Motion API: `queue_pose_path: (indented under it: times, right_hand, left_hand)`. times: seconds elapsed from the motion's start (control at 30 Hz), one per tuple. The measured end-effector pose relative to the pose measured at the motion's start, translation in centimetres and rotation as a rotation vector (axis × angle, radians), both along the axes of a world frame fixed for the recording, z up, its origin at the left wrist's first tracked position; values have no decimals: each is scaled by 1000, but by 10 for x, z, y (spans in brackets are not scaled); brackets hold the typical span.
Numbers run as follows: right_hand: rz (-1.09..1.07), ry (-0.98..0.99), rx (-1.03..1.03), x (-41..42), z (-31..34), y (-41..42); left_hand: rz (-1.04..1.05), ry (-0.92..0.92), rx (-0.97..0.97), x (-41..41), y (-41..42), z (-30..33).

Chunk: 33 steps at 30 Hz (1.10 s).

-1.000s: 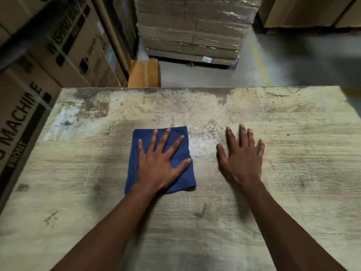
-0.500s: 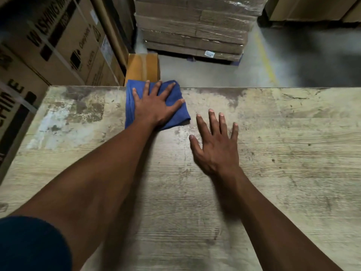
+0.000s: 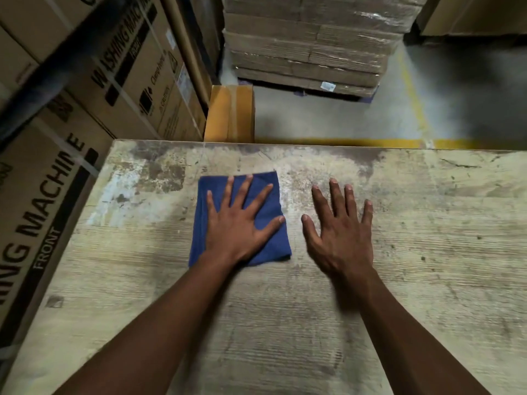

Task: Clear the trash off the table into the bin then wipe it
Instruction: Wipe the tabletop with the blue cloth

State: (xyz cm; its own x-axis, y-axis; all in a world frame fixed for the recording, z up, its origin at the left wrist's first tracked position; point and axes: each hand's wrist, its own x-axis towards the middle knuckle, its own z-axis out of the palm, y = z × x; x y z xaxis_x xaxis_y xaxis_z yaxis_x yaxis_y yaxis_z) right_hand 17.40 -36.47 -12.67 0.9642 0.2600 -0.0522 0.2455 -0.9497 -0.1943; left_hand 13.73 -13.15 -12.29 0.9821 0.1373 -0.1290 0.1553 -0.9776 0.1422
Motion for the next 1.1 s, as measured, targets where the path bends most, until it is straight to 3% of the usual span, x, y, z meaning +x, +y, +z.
queue_pose_path:
  times: [0.23,0.47,0.53,0.67,0.73,0.83,0.93,1.1]
  right_hand:
    - [8,-15,21,1,-4,1]
    - [2,-38,55,3,-1,2]
    - [12,-23,155,2,4,-3]
    - [-60,92,594,-4,20,-31]
    - [-89,78,650,-20,25,-54]
    - [-123,38,548,-56,19,-90]
    - [-120,18,310,-85,10,-125]
    - [-135,0,45,-127,3,-165]
  left_hand:
    - [145,4,-62,123,47,4]
    - [9,-11,-45,33,-16,-7]
    - [-49,-3,-26,-4,-54,-9]
    - [-204,-10,-8,-36,-128,-8]
    - [-321,0,27,-47,-154,-8]
    - [-442,-48,9,-77,-165,-14]
    - [-411,-84,-36,-107,-139,-14]
    - [146,26,-19,-123,-52,-2]
